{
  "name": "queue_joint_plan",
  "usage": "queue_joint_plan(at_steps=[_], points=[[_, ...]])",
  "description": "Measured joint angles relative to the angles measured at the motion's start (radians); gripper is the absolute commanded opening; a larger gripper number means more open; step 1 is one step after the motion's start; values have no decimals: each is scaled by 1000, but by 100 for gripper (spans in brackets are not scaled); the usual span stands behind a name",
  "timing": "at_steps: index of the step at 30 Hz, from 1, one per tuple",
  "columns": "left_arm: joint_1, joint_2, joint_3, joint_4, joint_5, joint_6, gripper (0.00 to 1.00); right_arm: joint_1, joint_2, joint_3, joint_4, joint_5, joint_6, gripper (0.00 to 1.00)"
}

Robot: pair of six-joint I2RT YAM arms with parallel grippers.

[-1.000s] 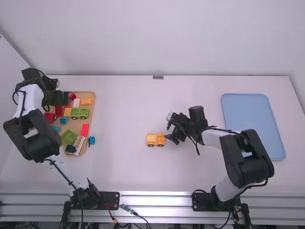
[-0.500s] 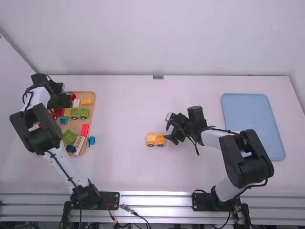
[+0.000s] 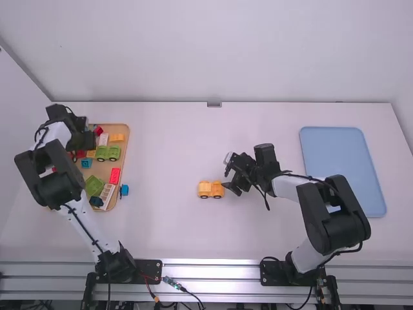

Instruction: Assemble lego blocks to make yellow taxi

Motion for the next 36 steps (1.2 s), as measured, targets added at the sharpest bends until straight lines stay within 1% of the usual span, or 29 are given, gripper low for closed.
queue_joint_plan(at_steps=[4, 5, 6, 12, 32, 34, 36], points=[[0, 0, -7, 0, -4, 0, 61, 0, 0, 0, 0, 0, 3, 99], [0, 0, -7, -3, -5, -1, 57, 0, 0, 0, 0, 0, -1, 99], [0, 0, -7, -5, -5, 5, 57, 0, 0, 0, 0, 0, 2, 99], [-2, 0, -7, -54, -4, 59, 58, 0, 0, 0, 22, 0, 10, 99], [1, 0, -7, -91, -6, 121, 59, 0, 0, 0, 26, 0, 30, 99], [1, 0, -7, -101, 4, 139, 62, 0, 0, 0, 26, 0, 27, 99], [1, 0, -8, -103, 20, 151, 62, 0, 0, 0, 26, 0, 31, 99]])
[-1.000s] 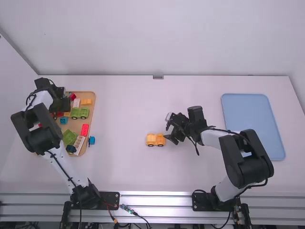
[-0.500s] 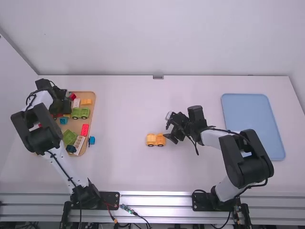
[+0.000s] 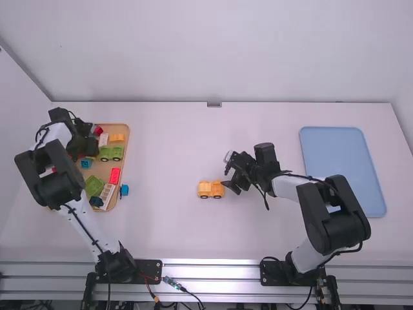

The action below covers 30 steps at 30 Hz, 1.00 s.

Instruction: Assemble lego blocks to make yellow taxi

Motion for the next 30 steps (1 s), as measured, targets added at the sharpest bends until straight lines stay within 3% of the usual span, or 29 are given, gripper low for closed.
queue_joint_plan(at_steps=[14, 20, 22, 29, 30], points=[[0, 20, -11, 6, 10, 13, 59, 0, 0, 0, 2, 0, 0, 99], [0, 20, -11, 5, 6, 13, 48, 0, 0, 0, 1, 0, -2, 99], [0, 20, -11, 4, -6, 5, 38, 0, 0, 0, 1, 0, -2, 99], [2, 20, -11, -2, -16, -6, 38, 0, 0, 0, 1, 0, -1, 99], [2, 20, -11, -3, -17, -6, 41, 0, 0, 0, 2, 0, -3, 99]])
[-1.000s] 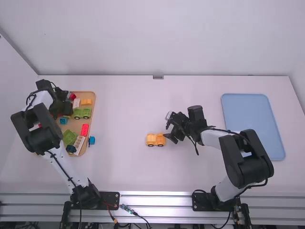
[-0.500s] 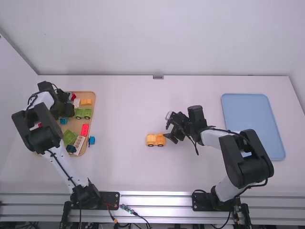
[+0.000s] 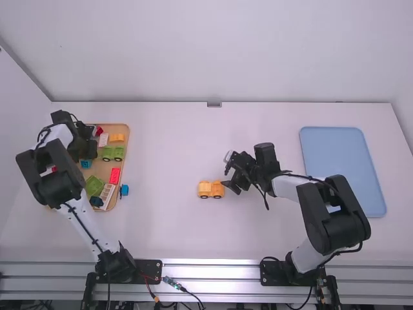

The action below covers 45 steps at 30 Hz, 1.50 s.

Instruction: Assemble lego blocks to make yellow taxi

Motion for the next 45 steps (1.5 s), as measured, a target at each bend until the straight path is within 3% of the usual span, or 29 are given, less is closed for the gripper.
queue_joint_plan(at_steps=[8, 10, 16, 19, 24, 31, 38, 45], points=[[0, 0, -35, 62, -3, -1, 41, 0, 0, 0, 0, 0, -1, 99], [0, -1, -51, 90, 2, -4, 32, -1, 0, 0, 0, 0, 2, 99], [0, -2, -55, 131, -1, -4, 18, -20, 0, 0, 0, 0, 0, 99], [-4, -2, -58, 158, 0, -5, 2, -25, 0, 0, 0, 0, 1, 99], [-5, -1, -58, 158, 3, -4, 2, -26, 0, 0, 14, 0, 2, 99], [-17, 4, 37, -43, 50, -4, 2, -26, 0, 0, 64, 0, 20, 99], [-38, 5, 279, -307, 151, -5, 2, -26, 0, 1, 309, -2, 196, 99], [-117, 5, 483, -607, 330, 171, 2, -26, 0, 3, 523, -100, 379, 99]])
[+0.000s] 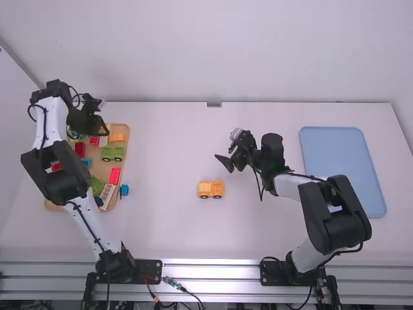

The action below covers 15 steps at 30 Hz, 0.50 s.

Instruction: Assemble lego blocks to make yellow taxi

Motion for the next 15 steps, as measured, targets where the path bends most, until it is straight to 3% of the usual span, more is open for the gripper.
queue_joint_plan(at_steps=[4, 7, 15], points=[[-73, 0, 24, -87, 90, 151, 2, -9, 0, 10, 26, -71, 77, 99], [-161, -1, 24, -77, 137, 241, 2, -35, 0, 55, -50, -134, 138, 99], [-381, -62, -65, 163, 90, 211, 2, -71, 0, 168, -248, -219, 154, 99]])
